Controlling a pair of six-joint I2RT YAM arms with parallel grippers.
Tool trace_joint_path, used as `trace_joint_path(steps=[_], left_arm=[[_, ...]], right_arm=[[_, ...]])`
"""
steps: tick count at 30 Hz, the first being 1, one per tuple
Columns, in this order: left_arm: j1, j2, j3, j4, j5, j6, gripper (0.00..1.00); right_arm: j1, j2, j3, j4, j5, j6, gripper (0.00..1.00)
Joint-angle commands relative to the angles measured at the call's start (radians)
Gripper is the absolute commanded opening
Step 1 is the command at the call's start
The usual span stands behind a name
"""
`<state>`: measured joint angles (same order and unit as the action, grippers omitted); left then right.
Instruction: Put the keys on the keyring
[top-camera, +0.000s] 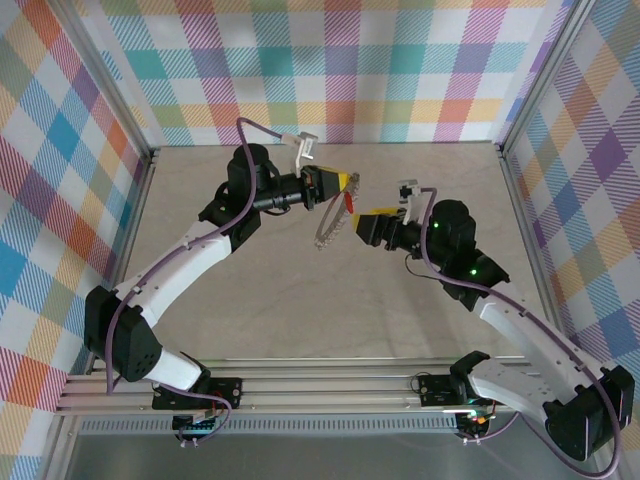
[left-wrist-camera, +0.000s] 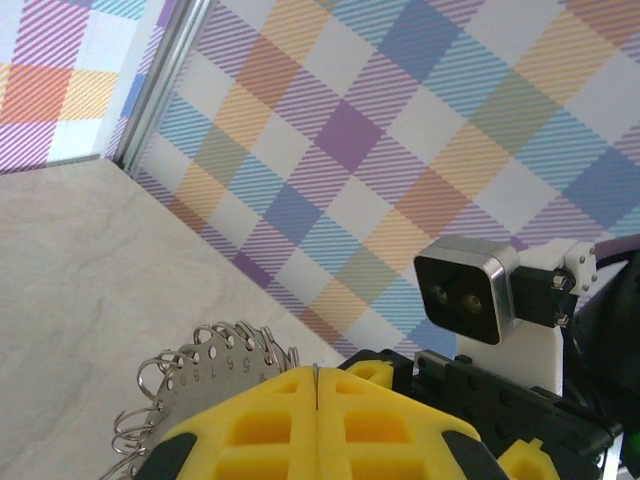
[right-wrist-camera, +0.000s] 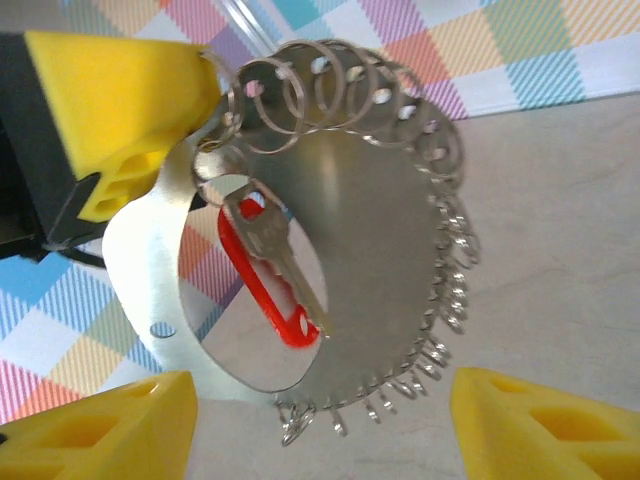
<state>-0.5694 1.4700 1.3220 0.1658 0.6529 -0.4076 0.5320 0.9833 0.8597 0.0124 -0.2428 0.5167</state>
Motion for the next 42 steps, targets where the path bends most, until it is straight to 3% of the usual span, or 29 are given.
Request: trace_joint_path(steps=[1, 12, 23, 31, 42], left_arm=[[-0.006, -0.053, 0.000, 0.079, -0.059, -0.075, 0.00], [-0.006, -0.065, 0.056, 0.054, -0.261, -0.261, 0.00], [-0.035, -0.004, 0.233, -0.177, -0.407, -0.408, 0.00], [-0.065, -0.008, 0.299, -0.250, -0.454, -0.415, 0.00], [-0.084, -0.028, 0.277, -0.215, -0.467, -0.399, 0.00]], right_arm=[[-0.013, -0.018, 0.027, -0.011, 0.067, 0.044, 0.68], [-0.017, -0.029, -0.012, 0.075, 0.102, 0.121, 0.69], [-0.017, -0.006, -0.021, 0.084, 0.113, 0.134, 0.69], [-0.017, -0.003, -0.033, 0.089, 0.114, 0.141, 0.69], [-0.017, -0.005, -0.034, 0.087, 0.112, 0.138, 0.70]])
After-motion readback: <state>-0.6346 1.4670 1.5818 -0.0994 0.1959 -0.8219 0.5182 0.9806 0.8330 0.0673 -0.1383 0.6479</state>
